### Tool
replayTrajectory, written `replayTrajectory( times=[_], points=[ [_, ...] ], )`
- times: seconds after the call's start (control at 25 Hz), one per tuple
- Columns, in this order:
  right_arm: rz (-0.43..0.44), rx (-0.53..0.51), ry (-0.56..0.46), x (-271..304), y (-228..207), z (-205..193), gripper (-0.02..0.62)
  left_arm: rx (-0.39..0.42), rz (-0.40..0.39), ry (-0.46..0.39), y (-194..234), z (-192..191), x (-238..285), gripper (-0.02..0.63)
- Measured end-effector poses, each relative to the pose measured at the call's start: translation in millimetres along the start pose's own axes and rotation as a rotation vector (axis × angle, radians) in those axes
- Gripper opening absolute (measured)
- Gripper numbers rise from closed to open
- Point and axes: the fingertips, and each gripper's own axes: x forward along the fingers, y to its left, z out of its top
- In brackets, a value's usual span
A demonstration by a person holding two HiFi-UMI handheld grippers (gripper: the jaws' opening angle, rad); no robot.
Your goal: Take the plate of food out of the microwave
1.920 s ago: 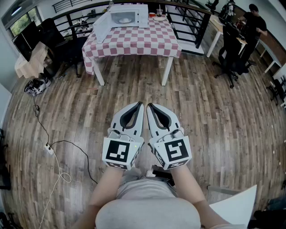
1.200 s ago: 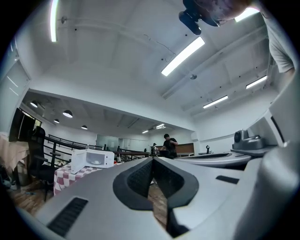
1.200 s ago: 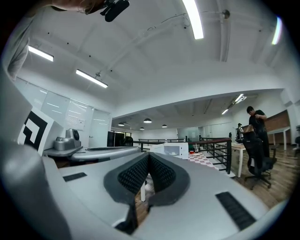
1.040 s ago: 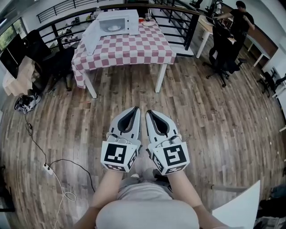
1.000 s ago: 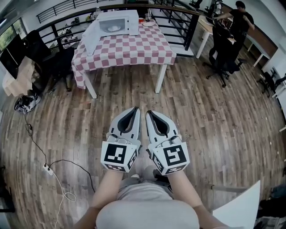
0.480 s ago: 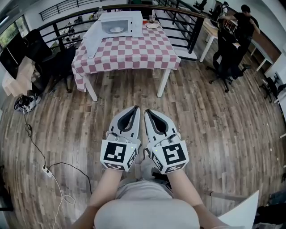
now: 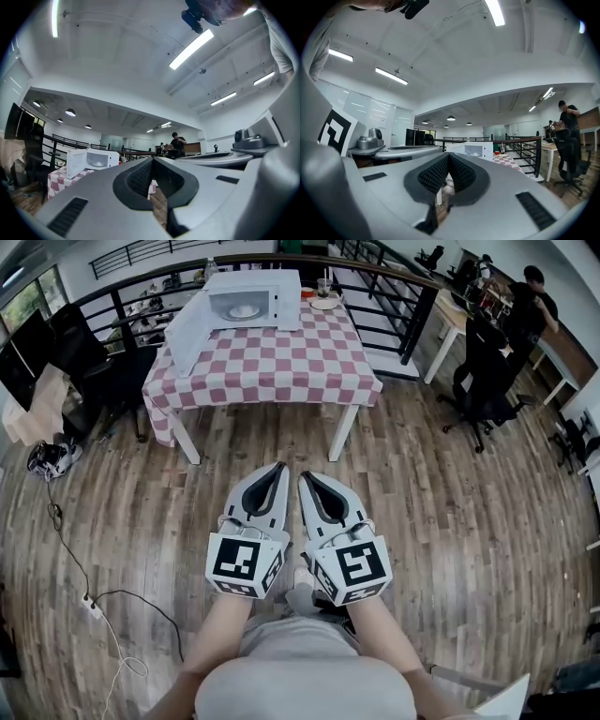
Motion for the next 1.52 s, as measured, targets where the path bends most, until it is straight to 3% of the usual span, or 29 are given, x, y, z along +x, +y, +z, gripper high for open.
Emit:
replayTrajectory(
  times=[0.64,1.16,1.52],
  points=[
    [0.093,0.022,0.007,78,-94,-6,0.026,-0.001,0.086,-0.004,26,-5,119,0.003],
    [0.106,0.067,0.025,123,-131,-26,0.026,-0.006,0.125,0.032,52,-26,164,0.002],
    [0.106,0.063,0.028,183,-153,-33,0.026,-0.01,0.118,0.036,94,-33,211,0.003]
  ],
)
